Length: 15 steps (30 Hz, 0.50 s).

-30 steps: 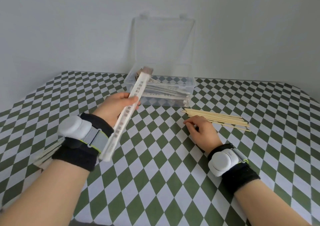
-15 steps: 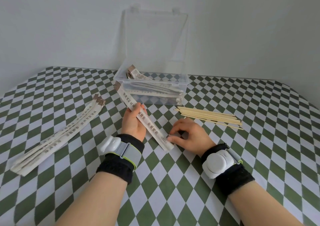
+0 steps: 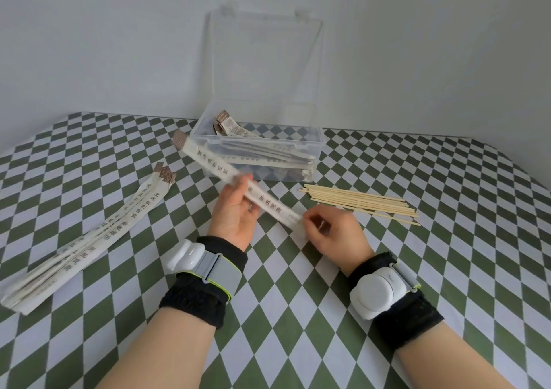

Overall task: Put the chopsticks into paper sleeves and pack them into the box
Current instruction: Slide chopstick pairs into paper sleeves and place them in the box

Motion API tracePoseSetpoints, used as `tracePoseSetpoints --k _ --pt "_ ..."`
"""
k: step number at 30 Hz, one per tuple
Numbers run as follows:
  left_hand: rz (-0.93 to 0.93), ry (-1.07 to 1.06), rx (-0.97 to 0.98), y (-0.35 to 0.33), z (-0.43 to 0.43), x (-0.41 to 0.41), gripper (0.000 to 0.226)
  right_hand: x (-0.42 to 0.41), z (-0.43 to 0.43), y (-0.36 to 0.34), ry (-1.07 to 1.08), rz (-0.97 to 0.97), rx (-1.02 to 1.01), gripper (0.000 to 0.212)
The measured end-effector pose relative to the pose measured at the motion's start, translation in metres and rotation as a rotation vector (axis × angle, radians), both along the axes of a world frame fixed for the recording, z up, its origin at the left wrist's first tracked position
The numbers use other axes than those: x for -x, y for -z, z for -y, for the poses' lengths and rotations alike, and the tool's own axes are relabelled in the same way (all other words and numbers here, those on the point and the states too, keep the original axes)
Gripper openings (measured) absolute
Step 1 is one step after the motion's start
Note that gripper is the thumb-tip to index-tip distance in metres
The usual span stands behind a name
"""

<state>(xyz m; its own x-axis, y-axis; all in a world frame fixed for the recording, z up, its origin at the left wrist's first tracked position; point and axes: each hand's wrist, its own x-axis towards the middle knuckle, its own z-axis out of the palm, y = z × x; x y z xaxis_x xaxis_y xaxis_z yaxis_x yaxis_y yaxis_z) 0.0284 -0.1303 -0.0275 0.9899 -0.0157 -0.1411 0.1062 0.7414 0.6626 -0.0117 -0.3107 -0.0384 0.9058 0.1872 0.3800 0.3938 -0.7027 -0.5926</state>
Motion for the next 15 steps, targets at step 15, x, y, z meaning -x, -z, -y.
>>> tracePoseSetpoints --k 15 --pt "0.053 0.221 -0.094 0.0 0.016 0.008 0.004 -0.003 0.001 0.002 0.051 0.28 -0.008 0.012"
